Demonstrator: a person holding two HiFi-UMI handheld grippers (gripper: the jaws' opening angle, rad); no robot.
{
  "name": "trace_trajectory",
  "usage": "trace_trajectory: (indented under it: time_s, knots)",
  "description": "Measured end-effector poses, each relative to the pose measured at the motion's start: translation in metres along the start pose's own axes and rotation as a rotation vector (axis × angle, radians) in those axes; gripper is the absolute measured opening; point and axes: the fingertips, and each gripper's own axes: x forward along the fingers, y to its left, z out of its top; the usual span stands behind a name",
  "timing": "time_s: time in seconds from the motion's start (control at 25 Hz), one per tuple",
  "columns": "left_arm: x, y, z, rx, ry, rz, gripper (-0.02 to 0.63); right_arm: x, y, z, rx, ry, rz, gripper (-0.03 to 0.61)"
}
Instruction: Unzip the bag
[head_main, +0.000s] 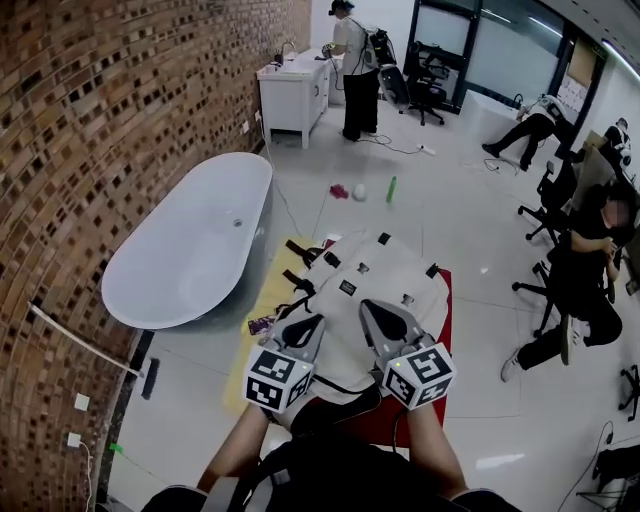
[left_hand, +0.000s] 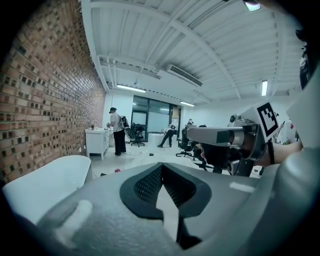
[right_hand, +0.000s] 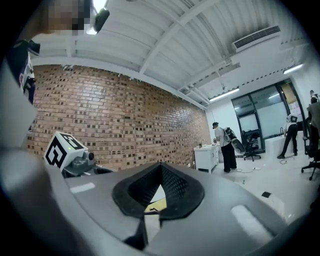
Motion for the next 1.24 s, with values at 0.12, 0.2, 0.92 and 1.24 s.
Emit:
trace_trajectory:
  time_s: [0.12, 0.2, 0.92, 1.24]
  knots:
    - [0.001, 0.002, 0.004, 0.002, -0.006, 0.006, 0.003, 0.002, -0.001, 0.001, -0.013, 0.005, 0.009, 0.005]
    - [0.002, 0.002, 0.007, 0.005, -0.012, 0.008, 0.003, 0.004, -0.002, 0.002, -0.024, 0.005, 0.014, 0.005]
    - [0.017, -0.012, 0.016, 0.015, -0.010, -0.003, 0.003, -0.002, -0.014, 0.006, -0.030, 0.006, 0.035, 0.005]
    - [0.018, -0.015, 0.017, 0.015, -0.009, 0.005, 0.003, -0.005, -0.017, 0.010, -0.023, -0.003, 0.043, 0.005]
